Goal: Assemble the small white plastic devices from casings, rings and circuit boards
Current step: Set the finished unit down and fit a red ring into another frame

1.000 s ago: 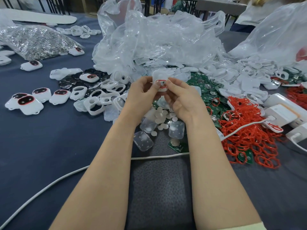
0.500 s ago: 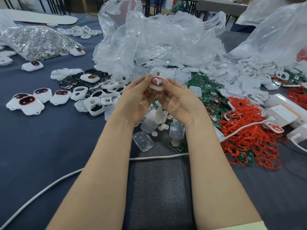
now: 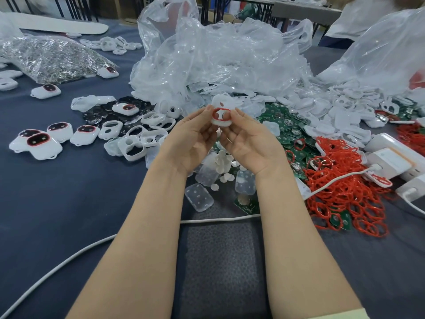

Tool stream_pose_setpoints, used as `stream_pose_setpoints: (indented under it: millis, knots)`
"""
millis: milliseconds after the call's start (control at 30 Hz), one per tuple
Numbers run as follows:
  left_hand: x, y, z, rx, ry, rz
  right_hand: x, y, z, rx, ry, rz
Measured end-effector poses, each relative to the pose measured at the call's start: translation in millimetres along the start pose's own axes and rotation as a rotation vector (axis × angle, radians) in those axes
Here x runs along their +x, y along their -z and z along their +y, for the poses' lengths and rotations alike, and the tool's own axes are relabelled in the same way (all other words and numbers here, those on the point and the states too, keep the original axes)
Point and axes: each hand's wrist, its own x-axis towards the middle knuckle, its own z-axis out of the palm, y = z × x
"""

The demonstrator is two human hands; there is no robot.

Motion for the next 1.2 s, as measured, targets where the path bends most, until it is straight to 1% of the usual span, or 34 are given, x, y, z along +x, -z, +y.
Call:
stream_pose_setpoints:
  millis: [33, 67, 100, 133, 167, 200, 233, 300, 400, 533, 600, 667, 833, 1000, 1200]
  knots:
    - [-0.4, -0.2, -0.1, -0.005, -0.009, 0.008, 0.7, -0.7, 0.4, -0.051, 0.021, 0.024]
    - [-0.3, -0.7, -0.6, -0.004, -0.025, 0.031, 1.8, -1.4, 1.5, -0.176, 0.069, 0.081]
    - [-0.3, -1.3, -1.5, 0.013, -0.052, 0.070, 2.9, -2.1, 3.3, -0.387, 0.146, 0.170]
    - [0.3, -1.7, -3.2, 0.061, -0.093, 0.118, 3.5, -2.7, 5.8, -0.649, 0.242, 0.274]
    - [1.2, -2.1, -5.0, 0.143, -0.141, 0.163, 4.2, -3.2, 9.0, -0.878, 0.352, 0.354]
    - [1.8, -2.5, -7.0, 0.253, -0.192, 0.193, 4.6, -4.4, 12.0, -1.025, 0.453, 0.388]
    - [2.0, -3.6, -8.7, 0.360, -0.242, 0.203, 4.2, -6.4, 13.9, -1.091, 0.513, 0.397]
    - [1.5, -5.4, -10.8, 0.492, -0.327, 0.192, 4.6, -7.2, 14.4, -1.134, 0.548, 0.413]
    - [0.7, -6.8, -11.2, 0.604, -0.390, 0.176, 5.5, -6.1, 14.2, -1.181, 0.550, 0.431]
    - [4.0, -5.5, -14.3, 0.771, -0.461, 0.232, 4.2, -9.6, 20.5, -1.256, 0.618, 0.448]
    - [4.5, -5.2, -14.3, 0.760, -0.471, 0.241, 4.4, -10.5, 20.7, -1.257, 0.627, 0.457]
    - [4.4, -4.9, -13.8, 0.709, -0.444, 0.221, 4.3, -10.2, 17.7, -1.217, 0.609, 0.449]
    - [2.6, -3.5, -11.4, 0.534, -0.359, 0.171, 3.4, -5.2, 8.9, -1.116, 0.508, 0.381]
    - [1.3, -3.4, -9.6, 0.524, -0.337, 0.171, 3.2, -3.1, 4.1, -1.105, 0.468, 0.330]
    - [1.1, -3.5, -11.3, 0.621, -0.356, 0.132, 4.4, -2.7, 6.3, -1.121, 0.475, 0.370]
